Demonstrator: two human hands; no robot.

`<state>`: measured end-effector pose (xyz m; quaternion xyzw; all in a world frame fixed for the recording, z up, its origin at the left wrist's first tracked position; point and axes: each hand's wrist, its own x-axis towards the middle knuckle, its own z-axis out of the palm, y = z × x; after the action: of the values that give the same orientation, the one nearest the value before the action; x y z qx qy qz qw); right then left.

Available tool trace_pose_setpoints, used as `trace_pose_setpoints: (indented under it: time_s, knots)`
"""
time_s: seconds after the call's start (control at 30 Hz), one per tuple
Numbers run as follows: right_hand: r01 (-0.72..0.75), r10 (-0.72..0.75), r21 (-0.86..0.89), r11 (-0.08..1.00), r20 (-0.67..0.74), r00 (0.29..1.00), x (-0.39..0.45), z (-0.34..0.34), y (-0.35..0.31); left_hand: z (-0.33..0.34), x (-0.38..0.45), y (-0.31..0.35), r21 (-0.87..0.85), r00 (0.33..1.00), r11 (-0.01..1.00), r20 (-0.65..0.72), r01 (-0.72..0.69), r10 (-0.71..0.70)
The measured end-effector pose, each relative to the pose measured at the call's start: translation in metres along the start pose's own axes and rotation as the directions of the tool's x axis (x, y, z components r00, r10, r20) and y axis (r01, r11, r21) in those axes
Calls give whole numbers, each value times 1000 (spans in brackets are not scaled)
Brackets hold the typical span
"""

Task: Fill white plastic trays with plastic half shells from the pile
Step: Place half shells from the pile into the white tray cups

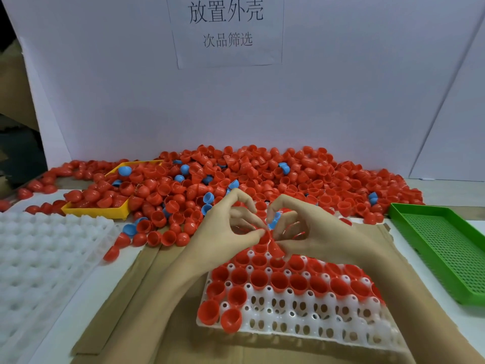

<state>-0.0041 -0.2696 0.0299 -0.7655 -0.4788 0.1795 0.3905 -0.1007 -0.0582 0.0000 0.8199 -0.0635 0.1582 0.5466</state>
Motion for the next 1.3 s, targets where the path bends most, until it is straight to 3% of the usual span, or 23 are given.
trace_pose_setpoints:
  time_s: [0.07, 0.17, 0.23, 0.37, 0.53, 0.7, 1.07, 1.13, 1.2, 1.3]
  knots:
    - [53, -55, -100, 994, -23, 998, 4, 6, -5, 1, 0, -2, -76, 993, 991, -40, 107, -110]
    - [70, -83, -243, 968, -47, 995, 9, 10, -9, 5, 2, -4, -419, 938, 865, -76, 278, -339]
    - [32, -44, -311, 950, -33, 998, 7, 14, -12, 2, 5, -6, -499, 897, 817, -157, 288, -413]
    - [25, -3, -318, 948, 69, 998, -14, 24, -21, -7, 10, -16, -297, 858, 916, -358, 270, -369]
    - [1, 61, -372, 928, 153, 986, -34, 51, -35, -6, 9, -20, -248, 869, 929, -348, 275, -351]
    - [-39, 109, -479, 877, 119, 987, -33, 76, -38, -4, 7, -20, -166, 882, 958, -379, 234, -281]
    - [-102, 176, -393, 914, 159, 972, -26, 32, -50, -10, 7, -24, -117, 878, 972, -419, 202, -233]
    - [-103, 146, -403, 909, 78, 986, -17, 5, -40, -12, 8, -25, -120, 874, 973, -428, 198, -231]
    - [-168, 136, -426, 889, -104, 985, -2, -30, -15, -13, 8, -26, -115, 871, 974, -436, 195, -226]
    - [-345, 152, -484, 804, -394, 906, 21, -81, 42, -13, 9, -27, -110, 870, 976, -442, 190, -219]
